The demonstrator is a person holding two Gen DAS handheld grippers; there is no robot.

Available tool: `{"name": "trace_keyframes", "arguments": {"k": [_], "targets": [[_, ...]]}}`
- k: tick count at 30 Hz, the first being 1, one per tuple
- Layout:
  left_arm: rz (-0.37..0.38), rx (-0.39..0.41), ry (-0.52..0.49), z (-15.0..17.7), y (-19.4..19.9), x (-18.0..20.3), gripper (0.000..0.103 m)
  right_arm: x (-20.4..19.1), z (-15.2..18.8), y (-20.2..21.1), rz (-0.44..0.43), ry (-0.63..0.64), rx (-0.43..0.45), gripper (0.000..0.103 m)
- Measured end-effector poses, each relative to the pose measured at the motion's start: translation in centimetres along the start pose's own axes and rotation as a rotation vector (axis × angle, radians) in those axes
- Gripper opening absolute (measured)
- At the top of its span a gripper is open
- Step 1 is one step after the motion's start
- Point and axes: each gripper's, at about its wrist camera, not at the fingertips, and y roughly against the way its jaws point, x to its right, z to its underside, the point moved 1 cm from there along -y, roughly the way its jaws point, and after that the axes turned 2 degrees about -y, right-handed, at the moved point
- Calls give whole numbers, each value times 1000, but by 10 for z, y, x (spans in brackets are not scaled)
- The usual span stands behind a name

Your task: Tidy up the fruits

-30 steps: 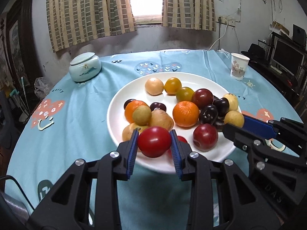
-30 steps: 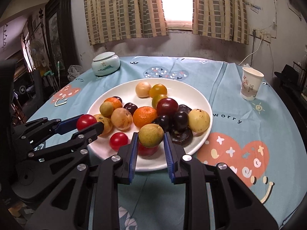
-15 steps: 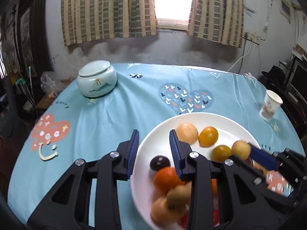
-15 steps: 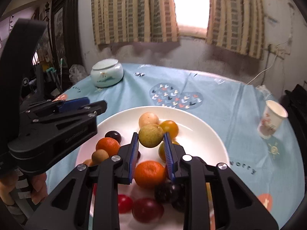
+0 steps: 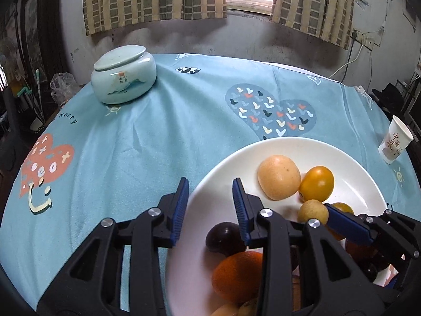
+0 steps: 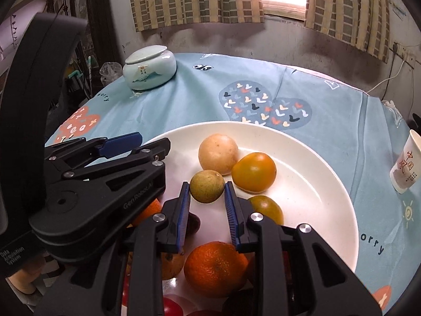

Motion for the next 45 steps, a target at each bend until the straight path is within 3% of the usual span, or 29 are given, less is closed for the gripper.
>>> {"name": "trace_keyframes", "arguments": {"k": [2, 4, 5, 8, 14, 16, 18, 26, 35, 45], "targets": [[-2, -8, 1, -1, -2, 0, 35, 0, 1, -3, 2, -2, -19, 27], [3, -17, -7, -1, -2, 2, 52, -1, -1, -4, 8, 3, -21, 28], [6, -23, -12, -1, -2, 3, 55, -1, -1, -4, 1, -1, -22, 32], [6, -25, -26, 0, -2, 6, 57, -3, 0, -2, -1, 4, -21, 47], [17, -51, -21, -2, 1, 4, 59, -1, -1, 2, 9, -3, -23, 47], [1, -38, -13, -4, 10, 1, 73, 1, -2, 9, 12, -15, -11, 50], [-21, -7, -24, -6, 25, -1, 77, 2, -4, 21, 22, -27, 6, 59], [-53, 93, -70, 4, 94, -2, 78, -6, 5, 73, 40, -29, 66, 59], [-93, 221, -130, 30, 184, 2, 80, -15, 29, 162, 22, -63, 178, 60], [-58, 317, -106, 67, 269, -7, 84, -40, 60, 271, 26, -78, 343, 61]]}}
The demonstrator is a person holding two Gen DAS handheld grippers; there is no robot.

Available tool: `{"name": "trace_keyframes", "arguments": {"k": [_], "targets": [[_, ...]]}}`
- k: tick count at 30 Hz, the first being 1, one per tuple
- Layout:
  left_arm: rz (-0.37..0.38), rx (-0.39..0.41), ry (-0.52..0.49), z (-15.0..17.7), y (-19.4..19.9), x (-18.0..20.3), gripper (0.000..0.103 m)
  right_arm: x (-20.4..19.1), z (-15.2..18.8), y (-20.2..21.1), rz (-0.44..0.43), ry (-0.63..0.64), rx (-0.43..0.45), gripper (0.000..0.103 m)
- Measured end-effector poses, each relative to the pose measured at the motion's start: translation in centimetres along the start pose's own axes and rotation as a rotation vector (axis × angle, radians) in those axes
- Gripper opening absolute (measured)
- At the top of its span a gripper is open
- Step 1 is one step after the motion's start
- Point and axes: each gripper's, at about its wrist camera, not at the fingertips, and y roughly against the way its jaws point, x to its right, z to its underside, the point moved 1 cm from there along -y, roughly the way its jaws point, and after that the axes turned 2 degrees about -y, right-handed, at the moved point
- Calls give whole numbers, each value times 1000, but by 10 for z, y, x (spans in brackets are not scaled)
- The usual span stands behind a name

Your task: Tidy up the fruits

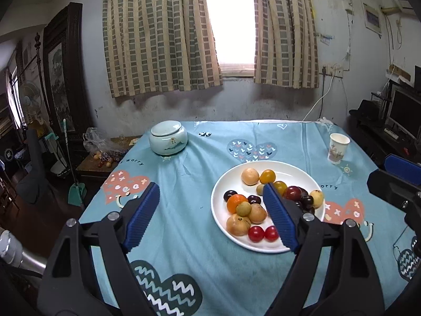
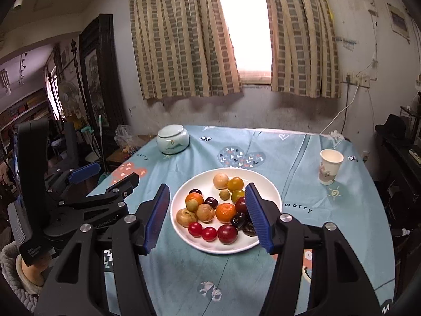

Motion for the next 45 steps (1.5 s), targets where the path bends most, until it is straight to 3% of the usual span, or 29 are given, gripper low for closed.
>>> {"name": "trace_keyframes", "arguments": {"k": [8, 16, 27, 32, 37, 40, 42, 45], "targets": [[15, 42, 12, 33, 60, -9, 88, -30, 26, 57, -4, 10, 59, 71], [17, 32, 9, 84, 79, -11, 92, -40, 77, 75, -22, -18, 44, 73], [21, -69, -23, 142, 48, 0, 92, -25, 143, 31, 11, -88, -96, 73], [21, -108, -28, 148, 27, 4, 92, -9, 161, 7, 57, -111, -159, 73], [22, -121, -36, 140, 7, 12, 97, 3, 153, -12, 109, -88, -188, 73], [32, -118, -45, 134, -5, 17, 99, 4, 144, -24, 129, -57, -189, 79], [39, -118, -50, 132, -13, 21, 99, 6, 144, -30, 143, -48, -169, 94], [44, -126, -36, 136, -25, 21, 101, 14, 151, -33, 160, -72, -110, 95]]}}
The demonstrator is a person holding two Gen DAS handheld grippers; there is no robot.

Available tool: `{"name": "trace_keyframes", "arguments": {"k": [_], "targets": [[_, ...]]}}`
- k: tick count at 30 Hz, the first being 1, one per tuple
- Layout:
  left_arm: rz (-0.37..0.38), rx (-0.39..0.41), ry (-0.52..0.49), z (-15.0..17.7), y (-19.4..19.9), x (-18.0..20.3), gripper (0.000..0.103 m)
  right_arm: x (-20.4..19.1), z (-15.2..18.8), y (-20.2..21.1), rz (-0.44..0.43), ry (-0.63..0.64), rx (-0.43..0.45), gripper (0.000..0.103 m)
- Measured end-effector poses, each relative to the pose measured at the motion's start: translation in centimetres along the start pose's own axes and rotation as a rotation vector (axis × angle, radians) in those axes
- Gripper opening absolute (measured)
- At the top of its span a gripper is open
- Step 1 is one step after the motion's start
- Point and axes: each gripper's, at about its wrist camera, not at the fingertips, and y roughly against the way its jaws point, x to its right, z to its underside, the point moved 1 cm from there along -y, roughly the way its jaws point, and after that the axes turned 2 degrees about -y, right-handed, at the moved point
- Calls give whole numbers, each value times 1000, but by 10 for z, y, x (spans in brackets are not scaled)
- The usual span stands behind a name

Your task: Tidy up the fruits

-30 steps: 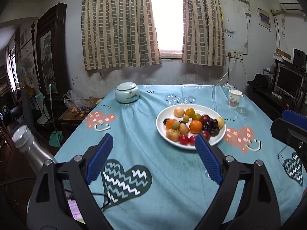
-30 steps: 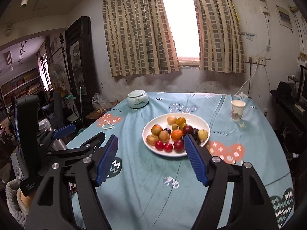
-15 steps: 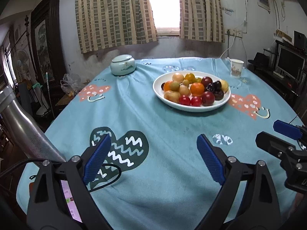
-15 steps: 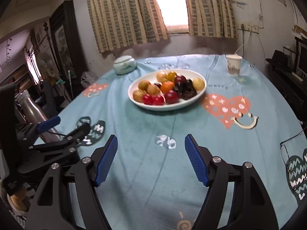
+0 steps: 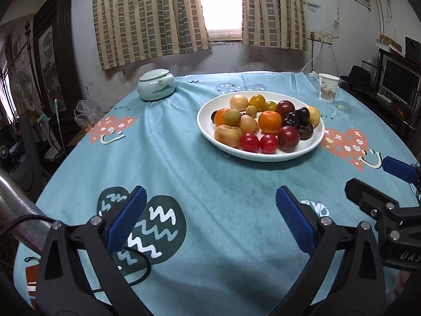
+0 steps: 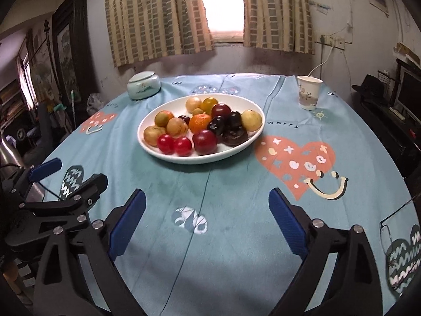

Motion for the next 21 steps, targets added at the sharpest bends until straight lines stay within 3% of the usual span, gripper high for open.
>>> {"name": "trace_keyframes", "arguments": {"k": [7, 8, 14, 21], "targets": [[15, -34, 23, 8, -21, -2, 101, 23, 11, -12, 14, -88, -22, 98], [13, -41, 16, 8, -22, -1, 101, 24, 11, -13, 23, -89, -28, 101], [30, -33, -36, 9, -18, 9, 101, 20, 12, -18, 27, -72, -62, 102], [36, -22, -54, 11, -10, 15, 101, 20, 12, -14, 27, -70, -43, 102]]}}
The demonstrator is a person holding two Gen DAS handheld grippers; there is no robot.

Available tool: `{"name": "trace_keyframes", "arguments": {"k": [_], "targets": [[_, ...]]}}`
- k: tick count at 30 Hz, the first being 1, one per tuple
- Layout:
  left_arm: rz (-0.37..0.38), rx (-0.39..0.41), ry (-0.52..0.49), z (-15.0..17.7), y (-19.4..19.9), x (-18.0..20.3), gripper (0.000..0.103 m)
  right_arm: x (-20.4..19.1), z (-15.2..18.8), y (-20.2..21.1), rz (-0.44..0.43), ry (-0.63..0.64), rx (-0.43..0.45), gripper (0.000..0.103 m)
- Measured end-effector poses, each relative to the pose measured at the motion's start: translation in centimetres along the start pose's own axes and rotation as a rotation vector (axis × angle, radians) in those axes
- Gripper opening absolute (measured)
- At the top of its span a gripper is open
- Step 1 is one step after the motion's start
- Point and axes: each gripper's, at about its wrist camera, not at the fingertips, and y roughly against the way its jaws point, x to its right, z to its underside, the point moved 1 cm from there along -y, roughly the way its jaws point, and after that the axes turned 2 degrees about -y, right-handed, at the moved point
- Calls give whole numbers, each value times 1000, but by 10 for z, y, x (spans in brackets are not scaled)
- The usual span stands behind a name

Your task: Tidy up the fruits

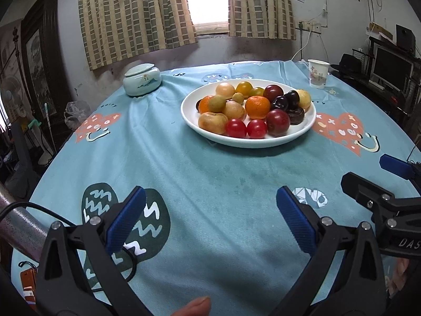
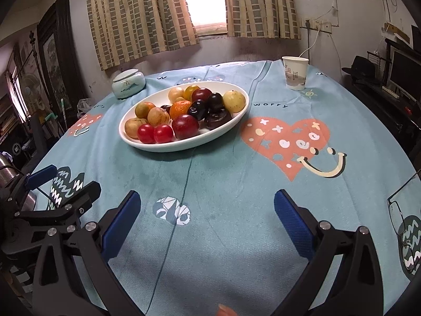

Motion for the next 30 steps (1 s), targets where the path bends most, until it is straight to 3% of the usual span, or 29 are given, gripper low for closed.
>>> {"name": "trace_keyframes", "arguments": {"k": [30], "targets": [[20, -11, 23, 2, 2, -4, 101, -2, 0, 2, 10, 12, 10, 102]]}}
